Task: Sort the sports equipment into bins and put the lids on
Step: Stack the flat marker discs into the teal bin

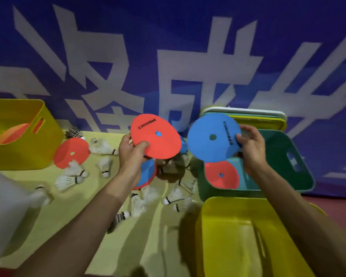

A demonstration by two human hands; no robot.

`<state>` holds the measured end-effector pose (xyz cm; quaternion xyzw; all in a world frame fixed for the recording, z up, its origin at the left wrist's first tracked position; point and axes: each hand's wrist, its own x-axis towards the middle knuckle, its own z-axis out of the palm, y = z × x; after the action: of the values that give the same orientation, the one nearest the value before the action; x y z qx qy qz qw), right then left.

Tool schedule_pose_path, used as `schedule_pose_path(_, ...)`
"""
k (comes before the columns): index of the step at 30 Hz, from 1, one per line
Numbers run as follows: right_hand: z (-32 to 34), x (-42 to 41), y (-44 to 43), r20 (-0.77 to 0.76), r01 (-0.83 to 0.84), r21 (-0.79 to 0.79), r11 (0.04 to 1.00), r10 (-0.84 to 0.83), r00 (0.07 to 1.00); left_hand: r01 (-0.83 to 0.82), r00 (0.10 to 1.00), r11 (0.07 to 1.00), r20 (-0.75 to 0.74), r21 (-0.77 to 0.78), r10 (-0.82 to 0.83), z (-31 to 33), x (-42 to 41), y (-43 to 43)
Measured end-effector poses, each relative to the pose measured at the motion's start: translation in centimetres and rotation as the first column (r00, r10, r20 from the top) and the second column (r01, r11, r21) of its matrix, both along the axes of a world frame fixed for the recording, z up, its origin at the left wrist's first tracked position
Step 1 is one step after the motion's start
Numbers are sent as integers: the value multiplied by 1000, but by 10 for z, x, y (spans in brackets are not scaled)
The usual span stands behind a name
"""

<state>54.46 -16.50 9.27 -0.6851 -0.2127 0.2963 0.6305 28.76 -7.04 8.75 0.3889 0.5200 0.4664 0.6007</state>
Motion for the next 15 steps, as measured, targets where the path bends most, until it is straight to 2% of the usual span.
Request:
schedule_pose_path(3, -10, 29, -24, -43, 131, -81, 988, -135, 990, 37, 998, 999, 43, -36, -36, 4, 25, -14)
schedule_pose_path(5, -24, 44, -35, -40, 145, -165, 976, -153, 987, 65, 996, 997, 71, -48, -62, 6, 36, -22)
schedule_pose_path(11, -59, 55, -33, 38, -31, -407, 913, 51, 998, 107, 993, 992, 54, -63, -103, 0, 40, -38)
schedule_pose_path(15, -79, 56, -19, -29, -157, -510, 846, 165, 986, 105, 994, 992, 25, -65, -104, -2, 29, -41)
